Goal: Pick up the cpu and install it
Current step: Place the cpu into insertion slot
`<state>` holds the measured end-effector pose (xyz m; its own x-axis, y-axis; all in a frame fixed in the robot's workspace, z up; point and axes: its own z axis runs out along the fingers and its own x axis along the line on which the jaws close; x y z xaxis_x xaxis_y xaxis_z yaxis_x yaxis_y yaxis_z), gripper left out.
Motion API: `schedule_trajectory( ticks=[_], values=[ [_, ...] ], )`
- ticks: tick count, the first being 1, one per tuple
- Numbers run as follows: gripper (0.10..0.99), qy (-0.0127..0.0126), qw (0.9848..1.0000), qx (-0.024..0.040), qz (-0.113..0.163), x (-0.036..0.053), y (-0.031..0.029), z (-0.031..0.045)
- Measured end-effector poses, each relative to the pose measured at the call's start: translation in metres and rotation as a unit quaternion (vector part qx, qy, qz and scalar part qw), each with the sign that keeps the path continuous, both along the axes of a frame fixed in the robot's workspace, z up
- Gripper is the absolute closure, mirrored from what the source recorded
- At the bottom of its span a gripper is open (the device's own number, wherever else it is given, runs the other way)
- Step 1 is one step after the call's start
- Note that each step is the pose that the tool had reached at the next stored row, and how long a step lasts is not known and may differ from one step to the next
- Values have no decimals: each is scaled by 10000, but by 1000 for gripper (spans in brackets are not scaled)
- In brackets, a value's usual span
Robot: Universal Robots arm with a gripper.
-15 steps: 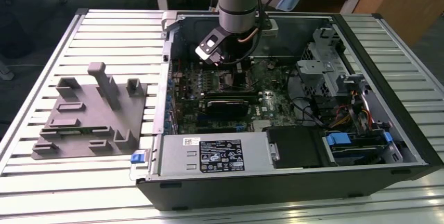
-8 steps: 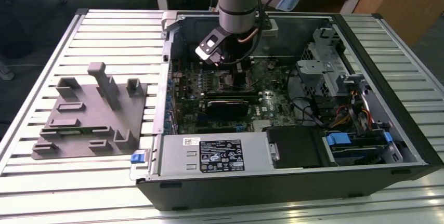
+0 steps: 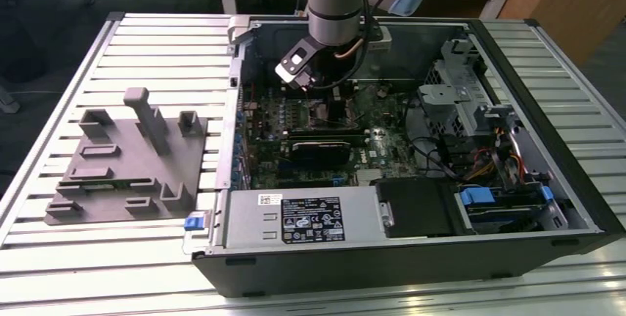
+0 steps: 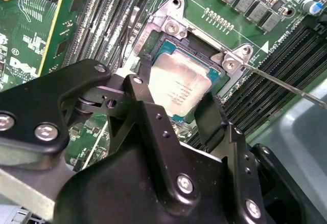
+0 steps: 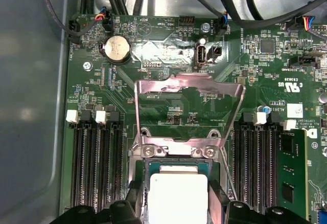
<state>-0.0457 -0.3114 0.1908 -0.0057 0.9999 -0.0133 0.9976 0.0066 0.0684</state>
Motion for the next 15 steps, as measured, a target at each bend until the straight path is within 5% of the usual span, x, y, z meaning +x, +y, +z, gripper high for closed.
schedule_trajectory(
  ticks=[8,15],
  values=[
    [471,0,10000,-13,24,0,-46,3],
    [471,1,10000,-8,25,0,-47,102]
  ],
)
